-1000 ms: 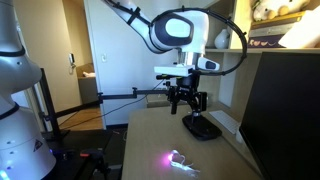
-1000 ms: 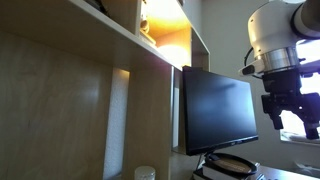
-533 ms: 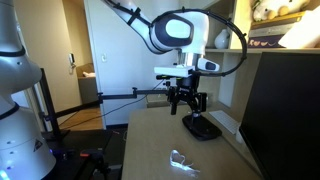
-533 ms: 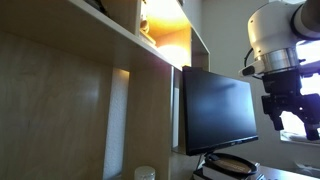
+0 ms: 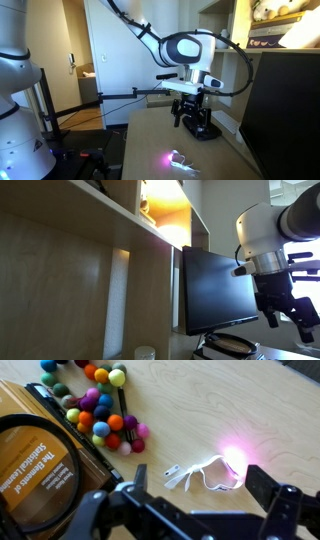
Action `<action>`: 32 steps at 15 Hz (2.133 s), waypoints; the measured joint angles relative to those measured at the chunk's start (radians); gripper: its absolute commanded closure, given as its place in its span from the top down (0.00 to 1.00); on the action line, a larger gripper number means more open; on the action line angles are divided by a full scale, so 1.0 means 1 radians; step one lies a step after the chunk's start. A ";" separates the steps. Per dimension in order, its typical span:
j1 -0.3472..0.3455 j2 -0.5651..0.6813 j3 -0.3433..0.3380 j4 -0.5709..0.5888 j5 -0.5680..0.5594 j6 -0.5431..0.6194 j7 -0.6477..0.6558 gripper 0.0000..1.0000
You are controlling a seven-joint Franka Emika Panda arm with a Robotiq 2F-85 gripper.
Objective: Put the white object on the middle shelf
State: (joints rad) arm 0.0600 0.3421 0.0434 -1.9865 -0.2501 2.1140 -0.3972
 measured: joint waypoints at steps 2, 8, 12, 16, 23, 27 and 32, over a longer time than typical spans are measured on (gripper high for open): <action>0.001 0.056 0.000 0.033 -0.029 0.009 0.000 1.00; 0.011 0.214 0.000 0.112 -0.156 0.127 -0.005 1.00; 0.026 0.283 0.000 0.135 -0.236 0.201 -0.044 1.00; 0.044 0.317 0.004 0.137 -0.268 0.216 -0.089 1.00; 0.048 0.332 0.024 0.133 -0.268 0.187 -0.116 1.00; 0.064 0.349 0.025 0.138 -0.268 0.124 -0.117 1.00; 0.093 0.395 0.025 0.179 -0.282 0.061 -0.117 1.00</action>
State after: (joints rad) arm 0.1531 0.7373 0.0680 -1.8072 -0.5326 2.1747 -0.5143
